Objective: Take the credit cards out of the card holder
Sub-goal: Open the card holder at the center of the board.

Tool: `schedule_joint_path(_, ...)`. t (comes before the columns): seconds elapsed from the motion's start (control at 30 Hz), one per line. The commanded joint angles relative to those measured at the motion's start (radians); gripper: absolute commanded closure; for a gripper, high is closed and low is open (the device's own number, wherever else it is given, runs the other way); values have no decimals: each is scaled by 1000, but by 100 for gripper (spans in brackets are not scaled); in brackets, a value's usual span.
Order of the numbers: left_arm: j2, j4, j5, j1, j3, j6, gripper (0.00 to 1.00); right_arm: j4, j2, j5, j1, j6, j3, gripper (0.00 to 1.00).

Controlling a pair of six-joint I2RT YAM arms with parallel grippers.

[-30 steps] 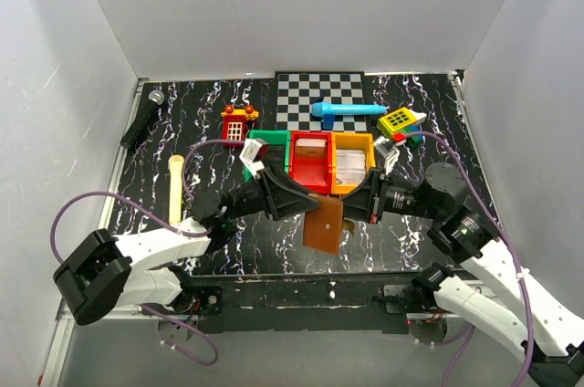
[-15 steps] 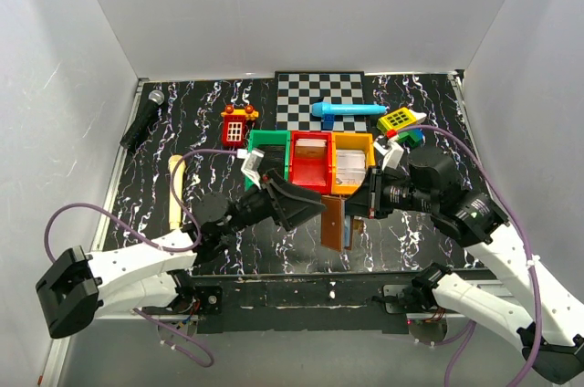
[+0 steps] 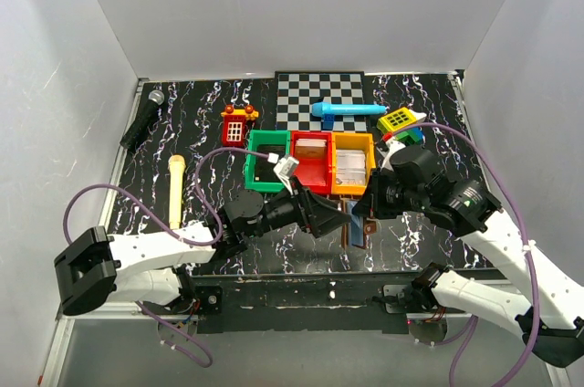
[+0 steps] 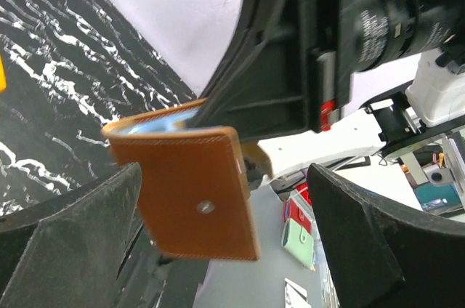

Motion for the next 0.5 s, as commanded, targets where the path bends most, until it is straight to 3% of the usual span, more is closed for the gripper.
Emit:
schedule_joint_path(0.0,14,-112,-86,-49,114,93,2,-3,15,98,37,-9,43,99)
schedule_joint_path(0.47,60,-392,-215,-111,196,111,5,31,1,74,48,24,35,99)
